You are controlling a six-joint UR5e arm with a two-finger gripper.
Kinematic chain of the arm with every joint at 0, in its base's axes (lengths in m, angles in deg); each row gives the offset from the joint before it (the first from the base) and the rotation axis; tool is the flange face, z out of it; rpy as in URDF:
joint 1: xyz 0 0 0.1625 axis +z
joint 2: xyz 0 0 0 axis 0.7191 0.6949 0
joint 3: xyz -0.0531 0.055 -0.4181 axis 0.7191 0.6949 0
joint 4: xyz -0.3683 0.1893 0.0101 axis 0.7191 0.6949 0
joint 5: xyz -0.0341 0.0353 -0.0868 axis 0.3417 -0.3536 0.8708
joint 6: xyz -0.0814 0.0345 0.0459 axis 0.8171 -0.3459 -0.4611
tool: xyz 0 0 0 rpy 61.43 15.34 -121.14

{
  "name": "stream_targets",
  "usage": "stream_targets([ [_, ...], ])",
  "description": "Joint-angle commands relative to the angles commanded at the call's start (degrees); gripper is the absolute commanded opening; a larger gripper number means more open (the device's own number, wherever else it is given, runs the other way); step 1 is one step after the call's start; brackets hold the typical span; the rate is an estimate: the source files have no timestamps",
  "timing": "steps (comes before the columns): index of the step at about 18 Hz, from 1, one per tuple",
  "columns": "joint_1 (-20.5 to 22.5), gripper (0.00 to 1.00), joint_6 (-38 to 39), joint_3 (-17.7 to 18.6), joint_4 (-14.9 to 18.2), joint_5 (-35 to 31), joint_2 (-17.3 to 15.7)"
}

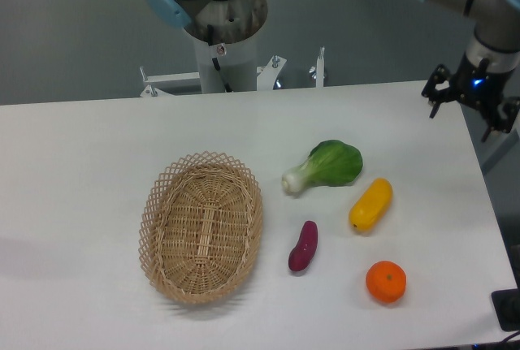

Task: Pick up the mango from the table
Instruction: 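Move the open gripper over the yellow mango and lower toward it, then close the gripper around the yellow mango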

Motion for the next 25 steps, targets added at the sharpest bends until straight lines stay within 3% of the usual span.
stream_targets([
  [4, -2.5, 1.00, 5.7, 3.5, -6.2, 0.0, 2.0],
  [10, -6.7, 1.00, 16.9, 5.3, -8.5, -0.1, 4.2],
  [16, -9.2, 1.00, 18.0, 12.2, -20.5, -0.4, 4.6],
  [25, -11.3, 1.00, 18.5, 13.5, -21.4, -0.7, 5.7],
])
